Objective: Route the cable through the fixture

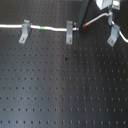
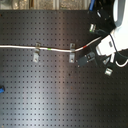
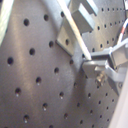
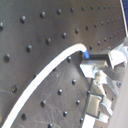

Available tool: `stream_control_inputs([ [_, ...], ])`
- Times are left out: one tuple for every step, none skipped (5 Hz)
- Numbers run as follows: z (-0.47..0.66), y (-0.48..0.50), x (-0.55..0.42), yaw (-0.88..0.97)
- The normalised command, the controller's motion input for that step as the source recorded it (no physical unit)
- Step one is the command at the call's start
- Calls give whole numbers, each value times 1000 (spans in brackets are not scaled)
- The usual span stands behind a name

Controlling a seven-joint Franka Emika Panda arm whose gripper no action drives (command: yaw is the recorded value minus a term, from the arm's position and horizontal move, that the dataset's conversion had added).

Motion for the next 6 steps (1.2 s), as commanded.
stream_control_inputs([
  [-527,-3,-4,0],
  [-369,13,-10,0],
  [-1,16,-209,69],
  [4,315,-170,189],
  [-118,282,-15,223],
  [-192,164,105,131],
])
